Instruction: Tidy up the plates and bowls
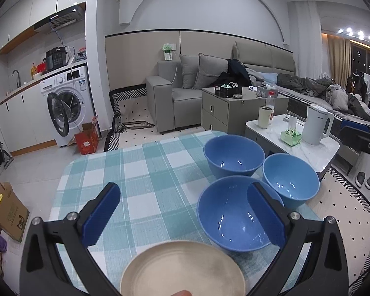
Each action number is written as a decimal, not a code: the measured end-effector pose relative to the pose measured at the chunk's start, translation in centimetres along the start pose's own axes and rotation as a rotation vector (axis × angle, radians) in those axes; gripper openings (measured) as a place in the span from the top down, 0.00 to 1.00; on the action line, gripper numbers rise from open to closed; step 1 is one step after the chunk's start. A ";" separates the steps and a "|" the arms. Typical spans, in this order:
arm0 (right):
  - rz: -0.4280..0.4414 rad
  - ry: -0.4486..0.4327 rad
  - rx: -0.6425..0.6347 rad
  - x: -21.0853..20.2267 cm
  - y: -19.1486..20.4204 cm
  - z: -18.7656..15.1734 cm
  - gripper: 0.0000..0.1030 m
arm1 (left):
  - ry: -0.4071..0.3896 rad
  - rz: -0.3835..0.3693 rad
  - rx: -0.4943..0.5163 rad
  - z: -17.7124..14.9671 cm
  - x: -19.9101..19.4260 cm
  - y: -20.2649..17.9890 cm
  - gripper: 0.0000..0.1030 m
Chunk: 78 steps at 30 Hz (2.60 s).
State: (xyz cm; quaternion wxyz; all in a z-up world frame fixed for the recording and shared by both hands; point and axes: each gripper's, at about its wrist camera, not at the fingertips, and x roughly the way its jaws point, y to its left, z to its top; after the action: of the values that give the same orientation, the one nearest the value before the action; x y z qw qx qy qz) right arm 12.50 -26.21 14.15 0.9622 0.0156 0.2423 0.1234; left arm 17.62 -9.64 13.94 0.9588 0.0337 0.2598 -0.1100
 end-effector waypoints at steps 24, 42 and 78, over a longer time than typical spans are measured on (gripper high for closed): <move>-0.012 0.018 0.076 0.7 -5.2 6.8 0.01 | 0.025 -0.014 0.003 4.9 5.3 -0.5 0.00; -0.024 0.148 0.080 8.8 -7.7 7.0 0.01 | 0.100 -0.051 0.000 6.6 11.6 -1.8 0.00; -0.017 0.443 0.096 22.6 -12.0 3.7 0.01 | 0.267 -0.105 0.031 5.3 21.6 -2.9 0.05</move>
State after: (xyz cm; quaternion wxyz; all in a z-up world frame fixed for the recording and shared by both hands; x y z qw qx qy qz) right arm 36.29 -32.18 5.88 0.8846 0.0316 0.4535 0.1040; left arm 37.75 -17.28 7.59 0.9080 0.0490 0.3849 -0.1582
